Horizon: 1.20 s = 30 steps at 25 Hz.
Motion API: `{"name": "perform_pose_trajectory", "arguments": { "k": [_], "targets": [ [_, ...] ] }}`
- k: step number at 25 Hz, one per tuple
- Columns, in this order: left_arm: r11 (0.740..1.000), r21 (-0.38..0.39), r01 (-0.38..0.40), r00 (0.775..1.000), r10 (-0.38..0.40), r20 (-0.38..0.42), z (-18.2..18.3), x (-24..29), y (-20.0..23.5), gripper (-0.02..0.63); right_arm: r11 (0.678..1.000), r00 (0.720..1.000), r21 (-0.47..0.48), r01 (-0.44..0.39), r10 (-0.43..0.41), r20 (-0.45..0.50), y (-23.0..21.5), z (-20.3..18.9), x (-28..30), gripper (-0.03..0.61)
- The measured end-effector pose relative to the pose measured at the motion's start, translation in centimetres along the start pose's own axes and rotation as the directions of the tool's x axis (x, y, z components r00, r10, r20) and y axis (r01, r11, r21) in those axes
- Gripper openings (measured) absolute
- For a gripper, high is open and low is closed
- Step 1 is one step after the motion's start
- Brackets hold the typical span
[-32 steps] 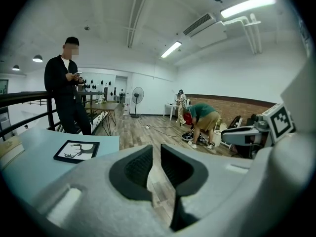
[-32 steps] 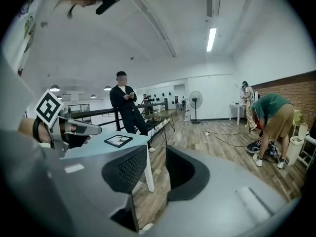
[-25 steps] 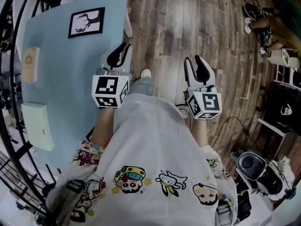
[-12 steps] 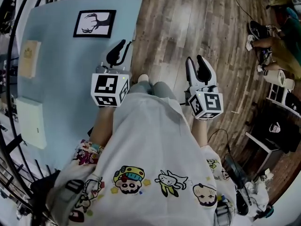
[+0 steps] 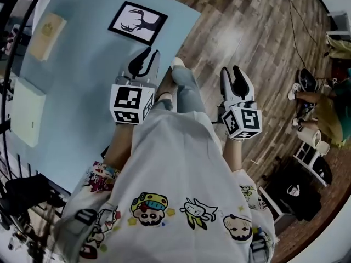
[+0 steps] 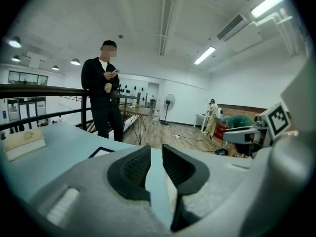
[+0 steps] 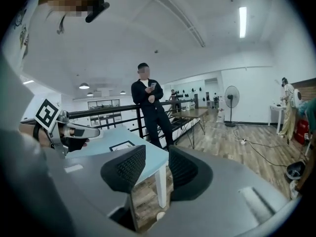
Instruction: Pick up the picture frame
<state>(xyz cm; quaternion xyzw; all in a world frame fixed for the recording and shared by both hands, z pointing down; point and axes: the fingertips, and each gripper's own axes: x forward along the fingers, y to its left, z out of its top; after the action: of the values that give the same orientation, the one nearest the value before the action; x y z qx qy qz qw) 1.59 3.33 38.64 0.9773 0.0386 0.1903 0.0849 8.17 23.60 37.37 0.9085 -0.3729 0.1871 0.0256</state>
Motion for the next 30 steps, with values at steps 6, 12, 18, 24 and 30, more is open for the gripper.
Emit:
{"name": "perform_pose_trajectory", "arguments": {
  "k": [6,12,18,24,30],
  "targets": [
    [0.973,-0.083,-0.217,0.975,0.22,0.035,0.8,-0.2,4.9,0.064,0.968,0.971,-0.079,-0.239,0.238,-0.028,2.1,2.8,8.9,0.144],
    [0.912,-0.163,-0.378,0.921,0.388,0.039,1.7,0.0,8.5,0.066,0.896,0.906,-0.137,-0.423,0.418,-0.06,4.4,5.8,16.0,0.144],
    [0.818,-0.225,-0.53,0.835,0.55,0.034,3.2,0.1,11.1,0.074,0.775,0.795,-0.182,-0.606,0.595,-0.115,7.4,8.2,21.8,0.15],
    [0.69,-0.282,-0.667,0.718,0.696,0.003,3.3,-0.7,13.4,0.086,0.613,0.646,-0.207,-0.762,0.74,-0.188,11.6,8.9,26.8,0.163],
    [0.579,-0.329,-0.746,0.623,0.781,-0.037,2.8,-1.6,14.7,0.106,0.469,0.511,-0.209,-0.858,0.821,-0.255,15.5,8.6,29.7,0.17]
  ]
}}
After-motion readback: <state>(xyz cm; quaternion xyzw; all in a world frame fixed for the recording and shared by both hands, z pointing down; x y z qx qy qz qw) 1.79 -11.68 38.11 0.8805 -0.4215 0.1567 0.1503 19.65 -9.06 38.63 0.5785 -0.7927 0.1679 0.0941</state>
